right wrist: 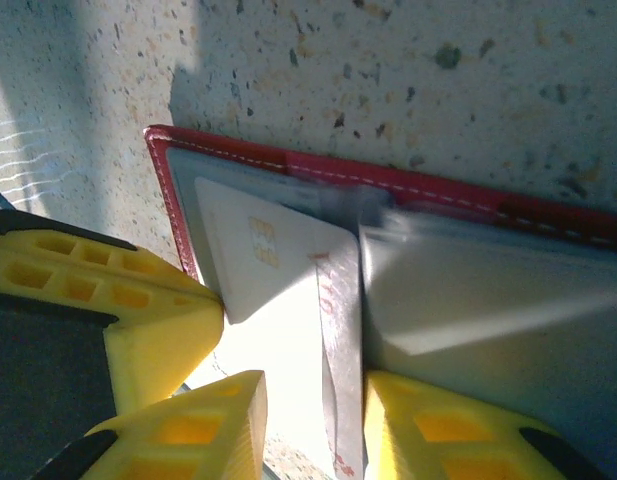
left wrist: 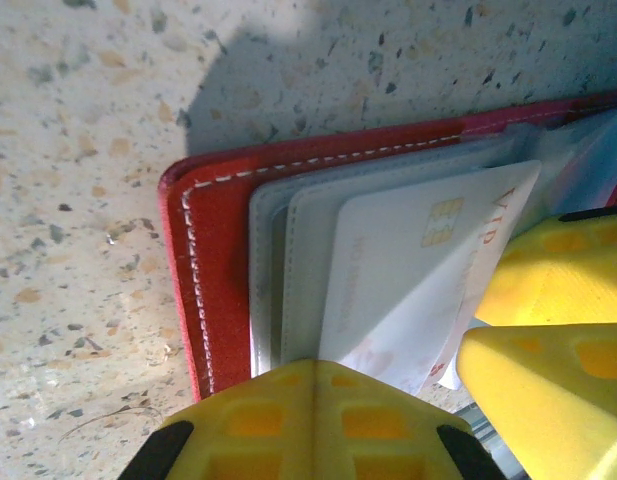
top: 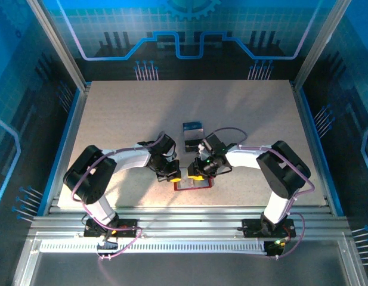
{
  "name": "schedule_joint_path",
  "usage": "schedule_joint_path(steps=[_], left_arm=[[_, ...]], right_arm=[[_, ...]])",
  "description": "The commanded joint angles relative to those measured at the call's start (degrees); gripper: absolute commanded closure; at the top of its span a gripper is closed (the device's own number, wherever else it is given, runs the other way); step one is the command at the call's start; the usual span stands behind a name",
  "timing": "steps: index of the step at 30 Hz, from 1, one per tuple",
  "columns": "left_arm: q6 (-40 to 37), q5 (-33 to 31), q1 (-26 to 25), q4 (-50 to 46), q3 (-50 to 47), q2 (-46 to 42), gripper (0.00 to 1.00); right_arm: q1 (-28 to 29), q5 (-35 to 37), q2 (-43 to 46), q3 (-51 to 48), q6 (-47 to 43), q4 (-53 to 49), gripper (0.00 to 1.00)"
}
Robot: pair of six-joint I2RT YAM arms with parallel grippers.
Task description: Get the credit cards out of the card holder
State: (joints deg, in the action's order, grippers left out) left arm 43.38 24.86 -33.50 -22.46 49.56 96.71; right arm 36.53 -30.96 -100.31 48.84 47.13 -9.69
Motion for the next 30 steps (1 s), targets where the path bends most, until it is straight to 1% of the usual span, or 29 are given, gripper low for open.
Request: schedule_joint_path(steps=[1,6,12,17,28,30], left_arm=[[-0.88,-1.13,-0.28,-2.81,-1.22,1.16,1.00],[-1.01,-1.15,-0.28,-2.94,-1.25,1.14,1.00],[-0.88,-1.22,-0.34,-2.94,-1.42,0.83,1.00],[-0.84,-1.22,-0.29,-3.07,-1.48,0.81,1.00],[-1.23,-1.40,-0.28,-3.43,-1.33,1.75,1.00],[-1.17,-1.40,-0.30,-3.30,-1.56,1.72,1.00]], right_arm=[[-0.79,-1.98,1.44,-2.37,1.70,2.47,0.71],[-1.73,-4.99,2.39,-4.97,4.08,8.63,0.75],[-1.91,-5.48,2.32,-5.77,4.20,9.87,0.81],[-1.99,-5.22,2.68,-5.88,4.02,9.70,0.86],[-2.80,-3.29,4.99,-5.86,1.59,5.19,0.88],[-3.16,-3.28,5.43,-5.86,1.24,4.69,0.89]])
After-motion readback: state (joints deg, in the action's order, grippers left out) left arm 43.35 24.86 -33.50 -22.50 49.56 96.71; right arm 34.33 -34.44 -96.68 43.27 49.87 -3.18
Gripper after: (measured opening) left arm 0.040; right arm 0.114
